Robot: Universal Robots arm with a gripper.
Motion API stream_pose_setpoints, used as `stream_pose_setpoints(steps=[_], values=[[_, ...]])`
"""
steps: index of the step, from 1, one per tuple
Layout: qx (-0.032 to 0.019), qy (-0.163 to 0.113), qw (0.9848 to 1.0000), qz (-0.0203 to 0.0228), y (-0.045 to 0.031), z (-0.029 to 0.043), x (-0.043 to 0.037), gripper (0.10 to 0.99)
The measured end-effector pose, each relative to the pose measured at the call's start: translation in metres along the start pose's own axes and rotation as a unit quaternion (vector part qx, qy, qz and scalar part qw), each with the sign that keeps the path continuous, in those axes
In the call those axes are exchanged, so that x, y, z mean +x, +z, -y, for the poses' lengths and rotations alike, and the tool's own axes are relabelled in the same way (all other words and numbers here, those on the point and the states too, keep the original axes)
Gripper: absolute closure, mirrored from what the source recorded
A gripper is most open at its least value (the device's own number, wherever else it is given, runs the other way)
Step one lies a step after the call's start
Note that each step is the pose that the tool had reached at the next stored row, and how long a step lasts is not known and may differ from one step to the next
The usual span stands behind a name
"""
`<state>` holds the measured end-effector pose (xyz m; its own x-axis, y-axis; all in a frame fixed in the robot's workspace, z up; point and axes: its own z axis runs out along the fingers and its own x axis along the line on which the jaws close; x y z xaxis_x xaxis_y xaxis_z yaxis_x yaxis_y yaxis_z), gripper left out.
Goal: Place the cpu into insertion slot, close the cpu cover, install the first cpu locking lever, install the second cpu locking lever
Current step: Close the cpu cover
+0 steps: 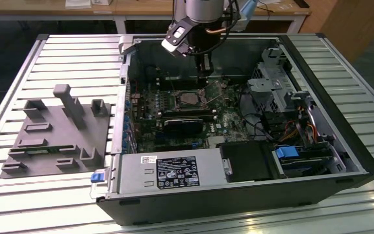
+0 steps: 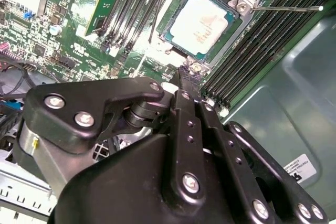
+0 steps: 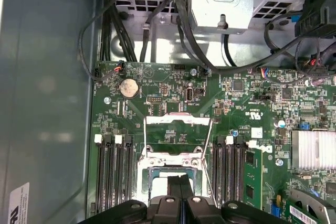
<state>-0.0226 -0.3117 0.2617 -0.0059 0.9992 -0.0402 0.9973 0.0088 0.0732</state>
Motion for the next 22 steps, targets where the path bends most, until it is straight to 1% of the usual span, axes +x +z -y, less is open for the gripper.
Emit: stream_pose_setpoints(steps=[2, 4, 9, 12, 22], values=[[0.0001, 0.0, 1.0, 0.0001, -0.0001, -0.0004, 0.0, 0.984], [0.0001, 0.0, 1.0, 0.0001, 0.0, -0.0027, 0.0, 0.984], [0.0001, 0.0, 1.0, 0.0001, 0.0008, -0.0129, -0.0001, 0.984], [0.0, 0.0, 1.0, 0.0001, 0.0014, -0.0209, -0.0002, 0.984], [0.0, 0.0, 1.0, 0.0001, 0.0038, -0.0529, -0.0003, 0.984]])
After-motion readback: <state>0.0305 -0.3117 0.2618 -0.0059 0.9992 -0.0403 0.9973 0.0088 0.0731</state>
